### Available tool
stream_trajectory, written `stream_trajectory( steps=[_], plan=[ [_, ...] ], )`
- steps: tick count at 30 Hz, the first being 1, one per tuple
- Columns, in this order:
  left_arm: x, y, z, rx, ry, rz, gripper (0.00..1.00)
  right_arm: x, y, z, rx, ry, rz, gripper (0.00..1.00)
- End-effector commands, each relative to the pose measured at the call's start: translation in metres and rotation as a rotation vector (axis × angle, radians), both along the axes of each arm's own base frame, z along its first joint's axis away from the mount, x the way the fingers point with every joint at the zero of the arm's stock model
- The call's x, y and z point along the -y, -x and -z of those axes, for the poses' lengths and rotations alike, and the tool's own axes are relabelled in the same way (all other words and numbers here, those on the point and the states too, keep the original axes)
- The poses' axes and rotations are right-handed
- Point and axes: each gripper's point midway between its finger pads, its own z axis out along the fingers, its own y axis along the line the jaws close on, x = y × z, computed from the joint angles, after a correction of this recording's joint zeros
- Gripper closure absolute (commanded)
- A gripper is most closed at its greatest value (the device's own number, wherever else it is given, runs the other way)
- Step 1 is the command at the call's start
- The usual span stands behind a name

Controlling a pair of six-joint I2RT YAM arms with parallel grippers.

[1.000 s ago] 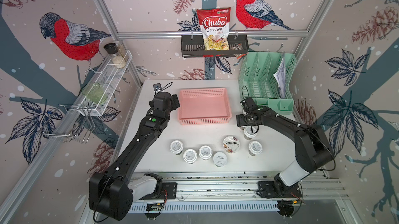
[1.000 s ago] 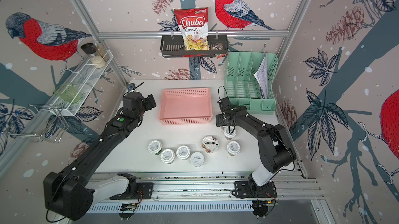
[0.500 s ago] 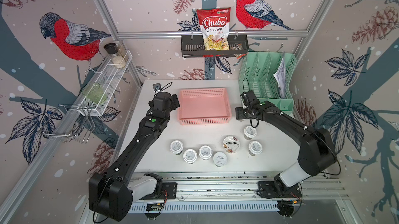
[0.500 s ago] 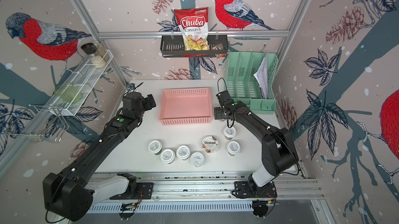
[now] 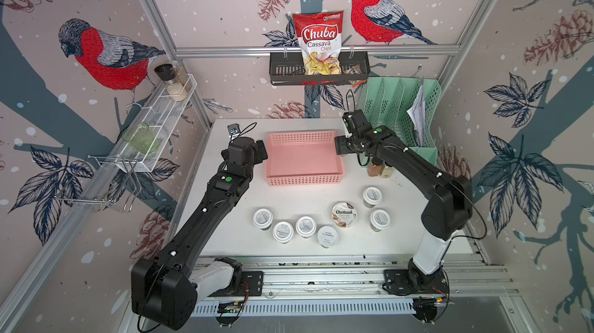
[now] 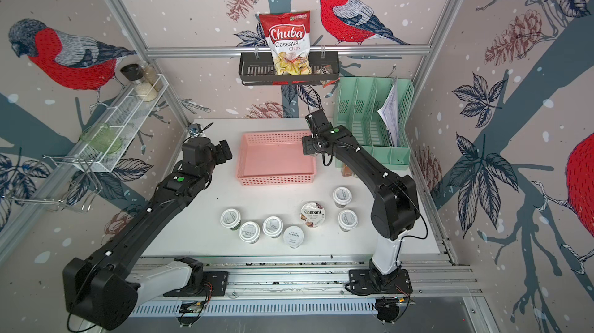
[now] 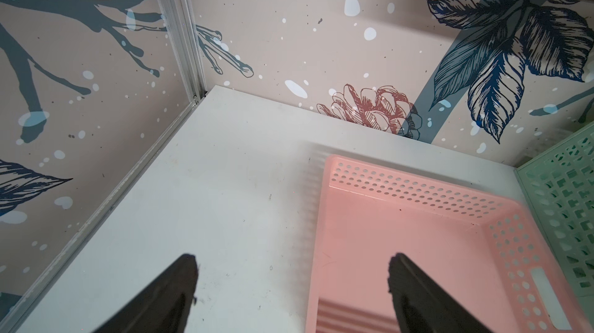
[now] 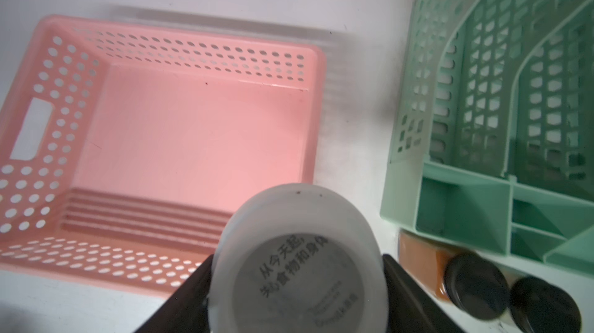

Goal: Put the yogurt in the basket
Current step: Place the yogurt in the basket.

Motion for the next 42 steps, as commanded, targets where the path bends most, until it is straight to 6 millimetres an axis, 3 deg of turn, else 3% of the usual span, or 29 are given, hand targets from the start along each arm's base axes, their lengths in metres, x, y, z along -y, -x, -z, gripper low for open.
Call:
stream_trajectory(
  steps=[1, 7, 14, 20, 28, 42],
  plan=[
    [-0.001, -0.001, -0.004, 0.009, -0.008, -0.010, 0.04, -0.014, -0.016, 0.002, 0.002, 0.029, -0.056, 0.23],
    [0.001, -0.002, 0.001, -0.004, -0.010, -0.006, 0.04, -0.042, -0.055, 0.012, 0.017, 0.030, -0.086, 0.23],
    [0.006, -0.008, -0.001, -0.018, -0.007, 0.013, 0.04, -0.052, -0.080, 0.050, -0.003, 0.076, -0.079, 0.23],
    [0.010, -0.011, 0.003, -0.037, -0.014, 0.032, 0.04, -0.056, -0.088, 0.084, -0.029, 0.094, -0.077, 0.22],
    [0.004, -0.011, 0.003, -0.032, -0.015, -0.008, 0.04, -0.055, -0.099, 0.109, -0.029, 0.115, -0.062, 0.21],
    [-0.002, -0.006, -0.002, 0.006, -0.002, -0.033, 0.04, -0.056, -0.108, 0.119, -0.022, 0.126, -0.058, 0.19]
  ],
)
